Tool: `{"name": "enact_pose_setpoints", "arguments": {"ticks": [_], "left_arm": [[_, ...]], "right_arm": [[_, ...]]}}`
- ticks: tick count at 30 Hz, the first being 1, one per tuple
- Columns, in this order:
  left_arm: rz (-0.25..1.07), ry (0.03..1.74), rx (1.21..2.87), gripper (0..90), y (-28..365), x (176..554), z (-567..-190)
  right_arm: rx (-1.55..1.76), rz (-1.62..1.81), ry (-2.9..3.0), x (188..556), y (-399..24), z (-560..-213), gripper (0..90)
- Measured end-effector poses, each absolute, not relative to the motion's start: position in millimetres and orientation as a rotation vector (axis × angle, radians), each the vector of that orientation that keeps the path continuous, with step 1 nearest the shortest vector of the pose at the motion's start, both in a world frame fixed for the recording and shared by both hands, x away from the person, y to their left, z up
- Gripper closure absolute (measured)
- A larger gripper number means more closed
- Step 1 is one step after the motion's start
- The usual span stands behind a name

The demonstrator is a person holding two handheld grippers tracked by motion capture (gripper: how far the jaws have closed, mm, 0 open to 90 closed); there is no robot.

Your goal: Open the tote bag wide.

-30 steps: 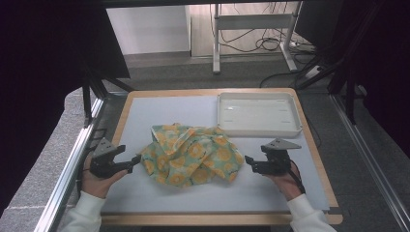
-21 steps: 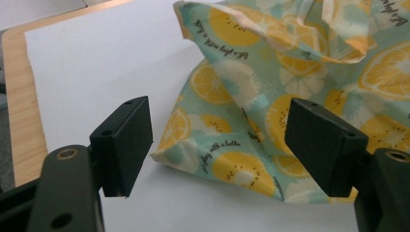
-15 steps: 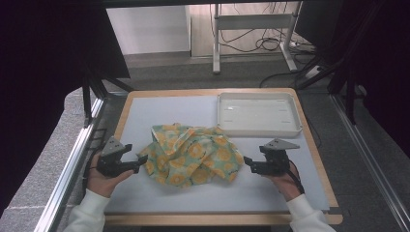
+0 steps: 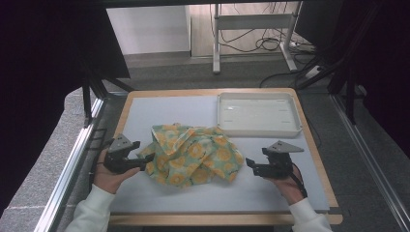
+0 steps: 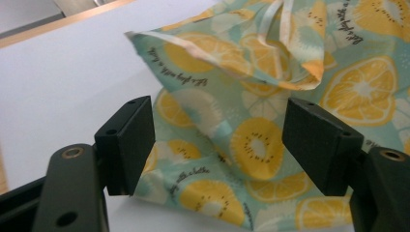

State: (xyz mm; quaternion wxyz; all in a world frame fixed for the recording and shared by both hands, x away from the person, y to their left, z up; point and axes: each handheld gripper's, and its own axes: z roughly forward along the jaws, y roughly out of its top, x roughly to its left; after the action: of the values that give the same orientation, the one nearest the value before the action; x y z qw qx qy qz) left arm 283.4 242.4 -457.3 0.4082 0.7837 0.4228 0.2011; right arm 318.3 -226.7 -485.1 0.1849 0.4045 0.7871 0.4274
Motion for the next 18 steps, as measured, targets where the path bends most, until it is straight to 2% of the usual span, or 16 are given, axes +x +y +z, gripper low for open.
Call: {"name": "enact_pose_setpoints", "arguments": {"ticks": [18], "left_arm": [[0.481,1.073,1.991,27.4,235,302,-450]], "right_arm": [[1.145,1.191,2.234,317,-226,-489,22.2]]}}
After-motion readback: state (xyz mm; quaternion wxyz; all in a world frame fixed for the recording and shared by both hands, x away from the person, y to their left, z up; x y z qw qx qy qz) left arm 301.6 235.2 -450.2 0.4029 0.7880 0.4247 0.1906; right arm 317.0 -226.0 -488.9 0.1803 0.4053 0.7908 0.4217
